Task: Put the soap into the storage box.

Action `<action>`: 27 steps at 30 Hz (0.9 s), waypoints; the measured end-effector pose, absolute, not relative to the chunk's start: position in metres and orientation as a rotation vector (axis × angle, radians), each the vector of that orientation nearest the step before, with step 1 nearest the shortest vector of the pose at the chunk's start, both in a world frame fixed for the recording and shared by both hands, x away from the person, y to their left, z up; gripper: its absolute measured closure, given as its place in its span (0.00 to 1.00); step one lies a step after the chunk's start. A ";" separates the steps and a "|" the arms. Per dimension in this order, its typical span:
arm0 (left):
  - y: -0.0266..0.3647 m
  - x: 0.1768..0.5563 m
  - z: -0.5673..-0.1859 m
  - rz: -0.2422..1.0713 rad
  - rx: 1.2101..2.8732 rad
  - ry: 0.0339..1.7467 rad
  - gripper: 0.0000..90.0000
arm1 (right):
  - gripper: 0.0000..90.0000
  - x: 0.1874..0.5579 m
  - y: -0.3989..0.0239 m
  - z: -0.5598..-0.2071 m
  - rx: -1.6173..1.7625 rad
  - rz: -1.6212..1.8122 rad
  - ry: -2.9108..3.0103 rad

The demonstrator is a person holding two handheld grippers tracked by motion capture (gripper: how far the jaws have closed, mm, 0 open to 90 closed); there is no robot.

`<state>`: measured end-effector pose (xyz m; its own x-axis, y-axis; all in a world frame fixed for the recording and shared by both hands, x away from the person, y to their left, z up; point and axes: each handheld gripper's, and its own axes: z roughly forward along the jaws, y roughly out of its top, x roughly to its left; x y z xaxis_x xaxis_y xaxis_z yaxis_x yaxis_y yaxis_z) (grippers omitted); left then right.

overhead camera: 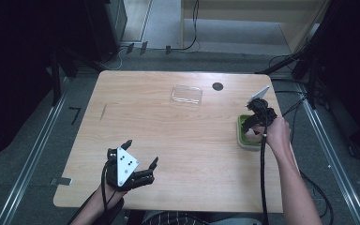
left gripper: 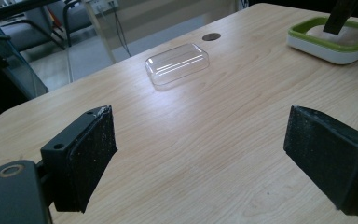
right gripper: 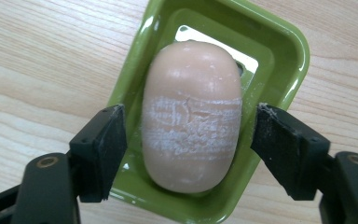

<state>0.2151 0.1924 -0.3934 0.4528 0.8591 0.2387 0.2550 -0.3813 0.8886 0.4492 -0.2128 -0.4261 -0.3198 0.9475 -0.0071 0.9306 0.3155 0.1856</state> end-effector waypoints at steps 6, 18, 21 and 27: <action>0.194 0.214 -0.394 0.925 1.872 0.955 0.11 | 0.19 0.444 -0.209 -0.419 1.737 0.221 2.467; 0.195 0.212 -0.394 0.931 1.871 0.949 0.11 | 0.13 0.420 -0.205 -0.400 1.700 0.221 2.491; 0.194 0.211 -0.394 0.930 1.877 0.945 0.11 | 0.13 0.413 -0.207 -0.397 1.693 0.234 2.502; 0.194 0.211 -0.394 0.932 1.874 0.948 0.11 | 0.12 0.398 -0.211 -0.394 1.671 0.227 2.508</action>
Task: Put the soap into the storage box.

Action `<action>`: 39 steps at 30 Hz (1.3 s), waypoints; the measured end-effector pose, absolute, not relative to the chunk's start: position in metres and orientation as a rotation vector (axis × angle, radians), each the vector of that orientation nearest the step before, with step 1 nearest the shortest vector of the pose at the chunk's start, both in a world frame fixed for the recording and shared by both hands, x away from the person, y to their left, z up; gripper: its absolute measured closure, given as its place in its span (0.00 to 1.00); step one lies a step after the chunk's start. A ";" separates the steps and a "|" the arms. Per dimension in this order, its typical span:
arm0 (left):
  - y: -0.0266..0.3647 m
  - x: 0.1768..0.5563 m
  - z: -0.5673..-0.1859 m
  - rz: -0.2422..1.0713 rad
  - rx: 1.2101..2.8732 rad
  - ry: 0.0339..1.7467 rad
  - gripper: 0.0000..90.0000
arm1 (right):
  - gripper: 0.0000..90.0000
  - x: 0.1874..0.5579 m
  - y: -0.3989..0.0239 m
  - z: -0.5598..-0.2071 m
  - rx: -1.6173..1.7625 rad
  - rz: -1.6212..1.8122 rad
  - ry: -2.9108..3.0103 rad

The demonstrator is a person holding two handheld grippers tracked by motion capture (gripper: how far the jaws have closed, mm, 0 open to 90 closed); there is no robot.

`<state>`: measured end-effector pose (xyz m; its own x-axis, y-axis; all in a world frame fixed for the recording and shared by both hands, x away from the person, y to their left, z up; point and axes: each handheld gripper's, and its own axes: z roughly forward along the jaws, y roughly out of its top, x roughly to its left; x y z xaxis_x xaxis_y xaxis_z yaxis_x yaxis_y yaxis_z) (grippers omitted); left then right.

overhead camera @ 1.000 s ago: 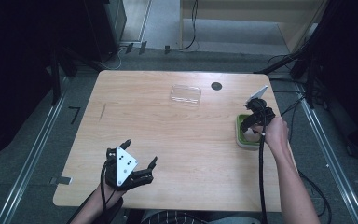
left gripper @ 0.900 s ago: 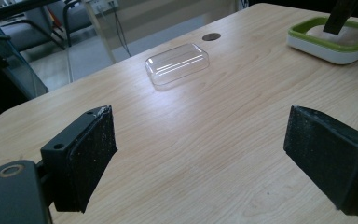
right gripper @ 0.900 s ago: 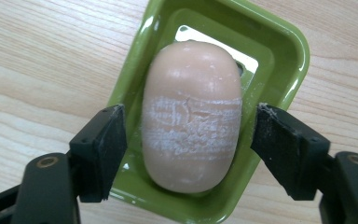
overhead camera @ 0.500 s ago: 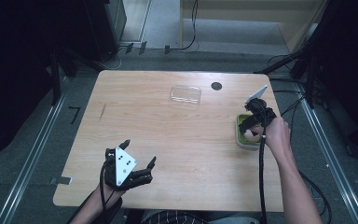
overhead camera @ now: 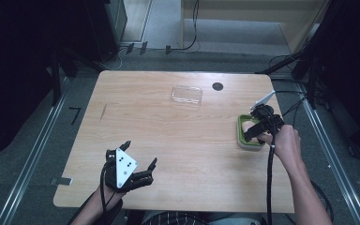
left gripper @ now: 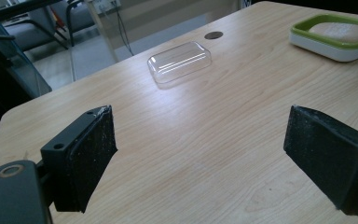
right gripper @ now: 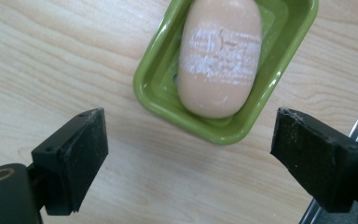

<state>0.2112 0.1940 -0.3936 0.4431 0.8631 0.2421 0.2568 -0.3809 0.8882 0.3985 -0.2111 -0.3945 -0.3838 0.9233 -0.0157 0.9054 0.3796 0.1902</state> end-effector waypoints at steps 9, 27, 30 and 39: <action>0.191 0.214 -0.395 0.934 1.893 0.947 0.11 | 0.12 0.379 -0.214 -0.396 1.664 0.229 2.531; 0.194 0.210 -0.393 0.934 1.878 0.944 0.11 | 0.12 0.347 -0.228 -0.414 1.673 0.158 2.552; 0.193 0.210 -0.393 0.935 1.878 0.940 0.11 | 0.12 0.343 -0.230 -0.417 1.679 0.160 2.551; 0.191 0.211 -0.393 0.931 1.881 0.929 0.11 | 0.13 0.325 -0.233 -0.430 1.682 0.142 2.576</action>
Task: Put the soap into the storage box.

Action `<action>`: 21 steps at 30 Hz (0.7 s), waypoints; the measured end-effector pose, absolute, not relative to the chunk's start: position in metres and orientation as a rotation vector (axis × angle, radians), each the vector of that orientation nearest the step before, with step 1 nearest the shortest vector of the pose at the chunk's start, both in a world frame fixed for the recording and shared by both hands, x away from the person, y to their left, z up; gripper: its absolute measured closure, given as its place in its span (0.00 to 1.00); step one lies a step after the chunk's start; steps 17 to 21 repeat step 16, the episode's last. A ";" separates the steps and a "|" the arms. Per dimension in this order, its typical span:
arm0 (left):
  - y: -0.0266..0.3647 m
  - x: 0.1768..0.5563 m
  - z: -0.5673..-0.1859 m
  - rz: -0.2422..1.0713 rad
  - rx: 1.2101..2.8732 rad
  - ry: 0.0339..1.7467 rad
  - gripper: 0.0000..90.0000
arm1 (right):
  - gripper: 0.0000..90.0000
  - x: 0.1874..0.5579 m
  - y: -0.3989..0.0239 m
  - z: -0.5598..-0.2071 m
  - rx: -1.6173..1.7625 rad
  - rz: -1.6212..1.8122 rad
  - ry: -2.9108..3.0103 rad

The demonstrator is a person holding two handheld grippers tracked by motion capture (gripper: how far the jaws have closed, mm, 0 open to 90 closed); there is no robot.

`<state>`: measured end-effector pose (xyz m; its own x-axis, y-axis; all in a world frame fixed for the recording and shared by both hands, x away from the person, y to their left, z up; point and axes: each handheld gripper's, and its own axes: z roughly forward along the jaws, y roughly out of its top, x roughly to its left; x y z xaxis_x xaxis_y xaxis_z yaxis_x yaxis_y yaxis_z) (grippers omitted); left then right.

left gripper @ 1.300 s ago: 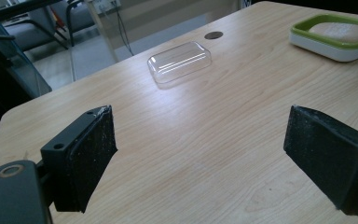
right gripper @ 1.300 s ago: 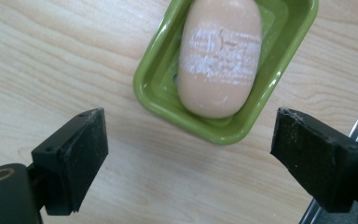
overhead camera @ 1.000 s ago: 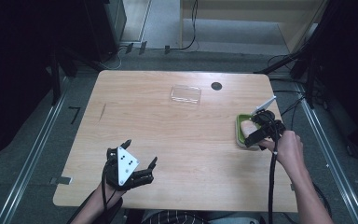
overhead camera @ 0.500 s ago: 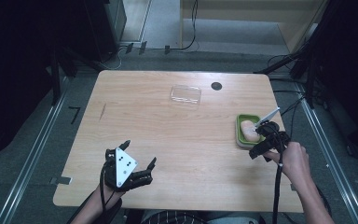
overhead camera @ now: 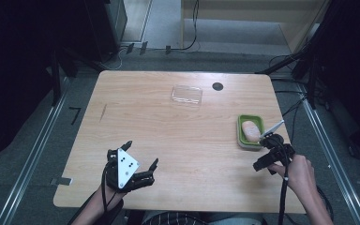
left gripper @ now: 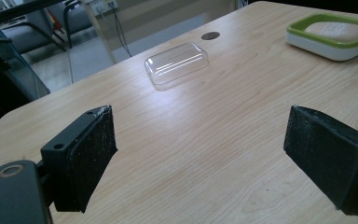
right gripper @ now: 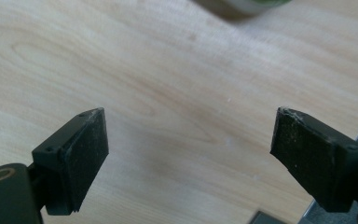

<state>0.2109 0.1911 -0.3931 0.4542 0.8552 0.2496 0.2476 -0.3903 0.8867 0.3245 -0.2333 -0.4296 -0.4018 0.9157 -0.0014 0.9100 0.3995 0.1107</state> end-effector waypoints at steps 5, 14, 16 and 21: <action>0.190 0.211 -0.393 0.931 1.882 0.922 0.11 | 0.13 0.314 -0.233 -0.439 1.683 0.130 2.583; 0.188 0.213 -0.393 0.931 1.877 0.910 0.11 | 0.14 0.303 -0.235 -0.448 1.669 0.136 2.593; 0.188 0.213 -0.393 0.933 1.883 0.905 0.11 | 0.14 0.301 -0.235 -0.448 1.672 0.139 2.590; 0.188 0.213 -0.393 0.933 1.883 0.905 0.11 | 0.14 0.301 -0.235 -0.448 1.672 0.139 2.590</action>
